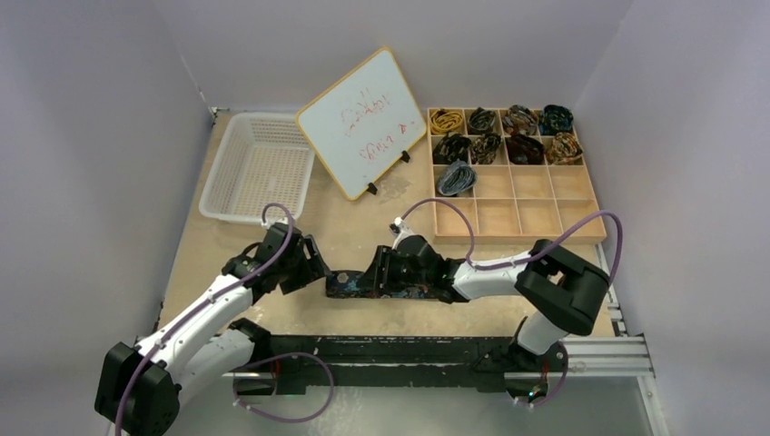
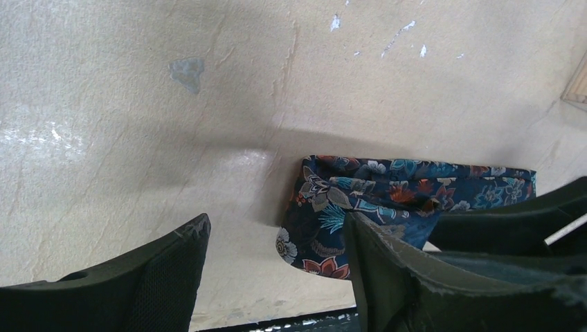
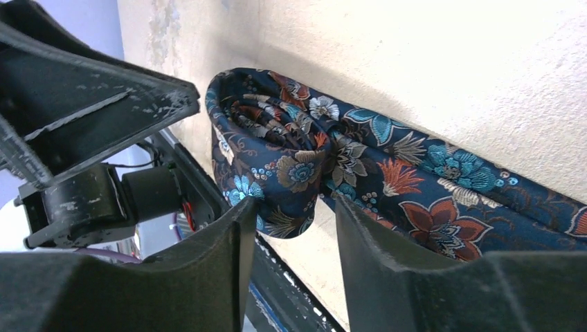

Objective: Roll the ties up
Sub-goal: Roll the tie at the center of the board.

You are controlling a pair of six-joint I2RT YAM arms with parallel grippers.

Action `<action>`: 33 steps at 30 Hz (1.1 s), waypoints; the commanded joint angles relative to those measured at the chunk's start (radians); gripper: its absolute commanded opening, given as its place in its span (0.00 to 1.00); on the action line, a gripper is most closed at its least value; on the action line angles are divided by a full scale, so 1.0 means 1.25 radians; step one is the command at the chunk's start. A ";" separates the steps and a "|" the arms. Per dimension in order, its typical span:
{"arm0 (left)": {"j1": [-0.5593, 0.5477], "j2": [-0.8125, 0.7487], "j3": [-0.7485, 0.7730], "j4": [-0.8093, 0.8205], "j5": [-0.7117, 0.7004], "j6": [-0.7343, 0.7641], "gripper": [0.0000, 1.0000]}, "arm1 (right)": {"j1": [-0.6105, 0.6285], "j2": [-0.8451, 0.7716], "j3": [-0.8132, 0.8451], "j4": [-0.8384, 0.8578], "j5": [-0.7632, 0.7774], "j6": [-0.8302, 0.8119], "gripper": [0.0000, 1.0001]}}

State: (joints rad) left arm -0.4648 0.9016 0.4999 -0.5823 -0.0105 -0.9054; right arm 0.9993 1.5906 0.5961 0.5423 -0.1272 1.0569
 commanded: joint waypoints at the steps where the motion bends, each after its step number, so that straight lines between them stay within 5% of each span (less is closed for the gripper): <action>1: 0.006 -0.019 0.000 0.024 0.025 0.012 0.69 | -0.021 0.010 0.022 -0.009 -0.006 0.028 0.45; 10: 0.006 -0.049 -0.002 0.043 0.039 0.033 0.71 | -0.061 0.040 0.032 -0.011 -0.073 -0.009 0.31; 27: 0.025 -0.027 -0.057 0.163 0.144 0.063 0.71 | -0.069 0.078 0.012 0.007 -0.097 0.008 0.32; 33: 0.066 -0.061 -0.143 0.305 0.258 0.059 0.72 | -0.072 0.130 0.026 -0.024 -0.068 -0.005 0.29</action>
State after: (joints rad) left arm -0.4118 0.8314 0.3546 -0.3424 0.2092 -0.8375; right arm 0.9150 1.7172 0.6144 0.5690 -0.2523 1.0649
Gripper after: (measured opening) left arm 0.713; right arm 0.297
